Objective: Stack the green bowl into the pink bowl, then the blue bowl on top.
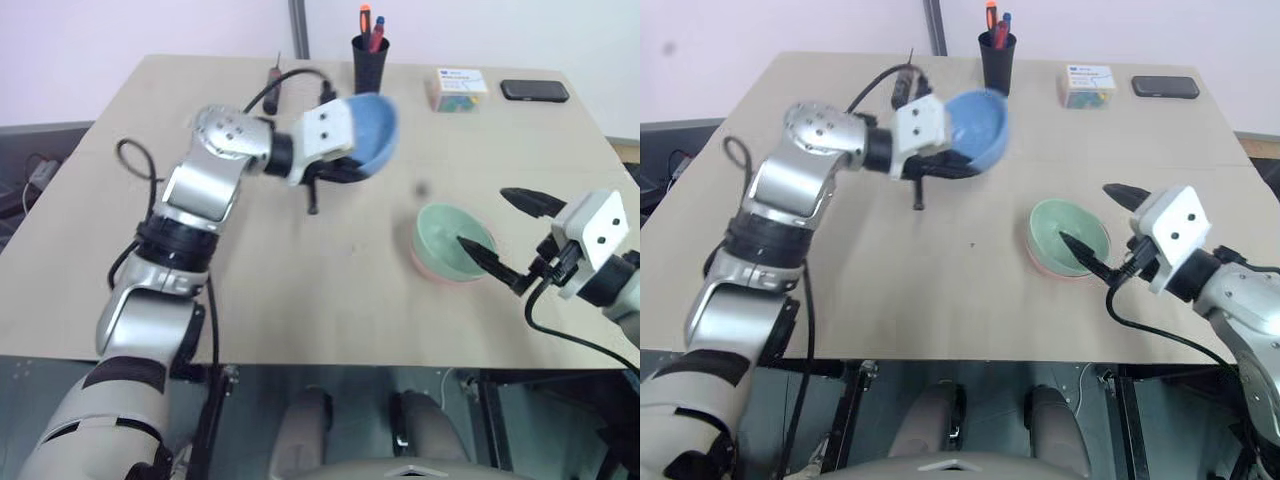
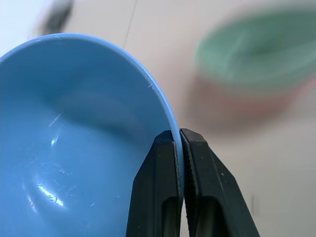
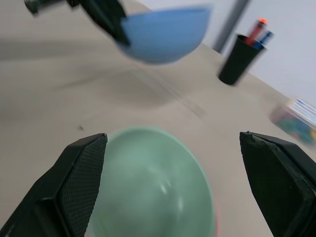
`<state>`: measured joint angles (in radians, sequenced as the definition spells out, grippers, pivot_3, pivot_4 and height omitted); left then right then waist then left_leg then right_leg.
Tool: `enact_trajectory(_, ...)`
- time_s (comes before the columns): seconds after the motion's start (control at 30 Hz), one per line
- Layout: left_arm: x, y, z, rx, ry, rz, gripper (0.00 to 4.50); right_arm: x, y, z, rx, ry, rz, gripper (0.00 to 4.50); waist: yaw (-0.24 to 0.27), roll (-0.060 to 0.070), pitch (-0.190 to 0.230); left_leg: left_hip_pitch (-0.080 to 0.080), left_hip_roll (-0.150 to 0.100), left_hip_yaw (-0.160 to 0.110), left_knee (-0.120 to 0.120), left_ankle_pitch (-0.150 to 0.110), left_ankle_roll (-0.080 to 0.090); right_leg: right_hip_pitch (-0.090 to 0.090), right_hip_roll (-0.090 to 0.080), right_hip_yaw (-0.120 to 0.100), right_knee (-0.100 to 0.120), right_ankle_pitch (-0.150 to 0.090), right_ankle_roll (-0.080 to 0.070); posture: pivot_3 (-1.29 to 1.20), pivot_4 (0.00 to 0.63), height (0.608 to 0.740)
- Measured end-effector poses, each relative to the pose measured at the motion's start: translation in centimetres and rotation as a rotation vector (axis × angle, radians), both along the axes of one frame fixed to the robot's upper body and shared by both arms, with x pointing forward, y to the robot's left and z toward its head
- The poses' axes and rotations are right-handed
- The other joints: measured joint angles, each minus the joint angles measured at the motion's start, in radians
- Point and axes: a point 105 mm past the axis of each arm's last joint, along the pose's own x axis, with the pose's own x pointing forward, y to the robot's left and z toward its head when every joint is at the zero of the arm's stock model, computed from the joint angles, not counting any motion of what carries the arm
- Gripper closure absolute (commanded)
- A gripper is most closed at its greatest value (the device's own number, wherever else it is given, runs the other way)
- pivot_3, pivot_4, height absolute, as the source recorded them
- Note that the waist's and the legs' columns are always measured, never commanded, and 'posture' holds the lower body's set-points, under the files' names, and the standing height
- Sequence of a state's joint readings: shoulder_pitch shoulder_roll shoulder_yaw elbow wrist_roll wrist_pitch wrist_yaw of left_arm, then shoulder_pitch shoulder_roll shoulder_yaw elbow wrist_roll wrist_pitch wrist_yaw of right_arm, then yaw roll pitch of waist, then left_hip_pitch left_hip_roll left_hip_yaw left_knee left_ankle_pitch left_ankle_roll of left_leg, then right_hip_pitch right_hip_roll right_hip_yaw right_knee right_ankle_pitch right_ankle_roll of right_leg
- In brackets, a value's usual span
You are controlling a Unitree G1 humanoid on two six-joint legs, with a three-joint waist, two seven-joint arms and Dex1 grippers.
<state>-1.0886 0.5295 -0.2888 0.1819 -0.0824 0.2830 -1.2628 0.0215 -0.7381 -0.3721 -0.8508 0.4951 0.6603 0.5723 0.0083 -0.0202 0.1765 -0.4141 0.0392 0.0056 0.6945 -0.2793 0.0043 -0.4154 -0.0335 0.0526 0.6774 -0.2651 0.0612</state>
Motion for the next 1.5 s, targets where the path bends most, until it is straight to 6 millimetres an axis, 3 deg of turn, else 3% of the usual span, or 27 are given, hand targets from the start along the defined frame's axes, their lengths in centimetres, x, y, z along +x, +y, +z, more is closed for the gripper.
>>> enact_trajectory(0.07, -0.8, -1.9, -0.5, 0.019, -0.009, -0.11, 4.44, -0.7, -0.7, -0.4, -0.013, 0.009, -0.053, 0.0, -0.006, 0.001, 0.0, 0.001, 0.0, -0.001, 0.0, 0.0, 0.0, 0.0, 0.001, 0.0, 0.001, 0.0, 0.0, 0.0, 0.15, 0.74)
enact_trajectory(0.3, -2.2, -4.7, -2.6, 0.084, 0.006, -0.34, 4.44, -2.1, -1.3, -0.5, -0.015, -0.011, -0.14, 0.0, -0.023, 0.001, 0.0, 0.0, 0.0, -0.002, 0.002, 0.0, 0.0, 0.001, 0.002, 0.0, 0.001, 0.0, 0.0, 0.0, 0.15, 0.74)
enact_trajectory(0.33, -2.2, -4.9, -2.7, 0.088, 0.003, -0.363, 3.78, -2.2, -1.3, -0.5, -0.014, -0.013, -0.149, 0.0, -0.022, 0.001, 0.0, 0.0, 0.0, -0.002, 0.002, 0.0, 0.0, 0.001, 0.002, -0.001, 0.001, 0.0, 0.0, 0.0, 0.15, 0.74)
enact_trajectory(0.4, -2.3, -5.3, -3.2, 0.089, 0.007, -0.403, 3.19, -2.4, -1.3, -0.5, -0.013, -0.015, -0.159, 0.0, -0.02, 0.001, 0.0, 0.0, 0.0, -0.003, 0.002, 0.0, 0.0, 0.001, 0.002, -0.002, 0.001, 0.0, 0.0, 0.0, 0.15, 0.74)
enact_trajectory(0.53, -2.2, -5.4, -4.0, 0.099, 0.011, -0.437, 1.34, -2.4, -1.5, -0.7, -0.007, -0.011, -0.173, 0.0, -0.02, 0.001, 0.0, 0.0, 0.0, -0.004, 0.002, 0.0, 0.0, 0.002, 0.002, -0.002, 0.001, 0.0, 0.0, 0.0, 0.15, 0.74)
enact_trajectory(0.57, -2.2, -5.4, -4.0, 0.098, 0.01, -0.437, 1.08, -2.4, -1.4, -0.7, -0.006, -0.009, -0.172, 0.0, -0.02, 0.001, 0.0, 0.0, 0.0, -0.004, 0.002, 0.0, 0.0, 0.002, 0.002, -0.002, 0.001, 0.0, 0.0, 0.0, 0.15, 0.74)
enact_trajectory(0.73, -1.3, -5.2, -3.3, 0.013, 0.08, -0.345, 1.08, -2.4, -1.3, -0.9, -0.011, 0.007, -0.151, 0.0, -0.02, 0.001, 0.0, 0.0, 0.0, -0.006, 0.003, 0.0, 0.0, 0.003, 0.002, -0.004, 0.001, 0.0, 0.0, 0.0, 0.15, 0.74)
enact_trajectory(0.83, -0.7, -3.1, -2.2, -0.05, 0.131, -0.201, 1.08, -2.2, -1.5, -1.4, -0.012, 0.043, -0.12, 0.0, -0.03, 0.001, 0.0, 0.0, 0.001, -0.007, 0.003, 0.0, 0.0, 0.002, 0.002, -0.003, 0.001, 0.0, 0.0, 0.0, 0.15, 0.74)
enact_trajectory(0.97, 0.0, 1.8, -1.4, -0.235, 0.155, 0.063, 1.08, -1.5, -2.4, -2.6, -0.019, 0.118, -0.076, 0.0, -0.036, 0.004, -0.002, 0.001, 0.001, -0.01, 0.003, 0.0, 0.0, 0.004, 0.001, -0.004, 0.002, 0.0, 0.0, 0.0, 0.15, 0.74)
enact_trajectory(1.03, -0.4, 3.7, -3.2, -0.334, 0.215, 0.169, 1.08, -1.0, -2.9, -3.1, -0.029, 0.158, -0.033, 0.0, -0.027, 0.004, -0.002, 0.001, 0.001, -0.01, 0.005, 0.0, 0.0, 0.004, 0.0, -0.005, 0.002, 0.0, 0.0, 0.0, 0.15, 0.74)
enact_trajectory(1.17, -1.1, 6.4, -4.8, -0.42, 0.25, 0.284, 1.08, -0.4, -3.8, -3.4, -0.03, 0.182, 0.005, 0.0, -0.013, 0.003, -0.001, 0.0, 0.0, -0.01, 0.006, 0.0, 0.0, 0.006, 0.0, -0.008, 0.002, 0.0, 0.0, 0.0, 0.15, 0.74)
enact_trajectory(1.2, -1.3, 7.0, -5.1, -0.425, 0.265, 0.301, 0.57, -0.3, -4.2, -3.7, -0.029, 0.194, -0.002, 0.0, -0.013, 0.003, -0.001, 0.0, 0.0, -0.01, 0.006, 0.0, 0.0, 0.006, 0.0, -0.008, 0.002, 0.0, 0.0, 0.0, 0.15, 0.74)
enact_trajectory(1.27, -2.2, 8.6, -5.8, -0.452, 0.316, 0.333, 0.08, -0.1, -5.1, -4.3, -0.009, 0.228, -0.008, 0.0, -0.013, 0.003, -0.001, 0.0, 0.0, -0.01, 0.006, 0.0, 0.0, 0.006, 0.0, -0.008, 0.002, 0.0, 0.0, 0.0, 0.15, 0.74)
enact_trajectory(1.37, -3.9, 11.9, -7.8, -0.431, 0.369, 0.436, 0.08, -0.5, -7.0, -4.5, -0.027, 0.237, -0.039, 0.0, -0.016, 0.003, -0.001, 0.0, 0.0, -0.01, 0.005, 0.0, 0.0, 0.006, -0.001, -0.008, 0.001, 0.0, 0.0, 0.0, 0.15, 0.74)
enact_trajectory(1.5, -6.2, 14.9, -9.0, -0.424, 0.427, 0.507, 0.08, -1.7, -9.0, -3.7, -0.062, 0.243, -0.078, 0.0, -0.015, 0.003, -0.001, 0.001, 0.0, -0.01, 0.005, 0.0, 0.0, 0.007, -0.001, -0.009, 0.001, 0.0, 0.0, 0.0, 0.15, 0.74)
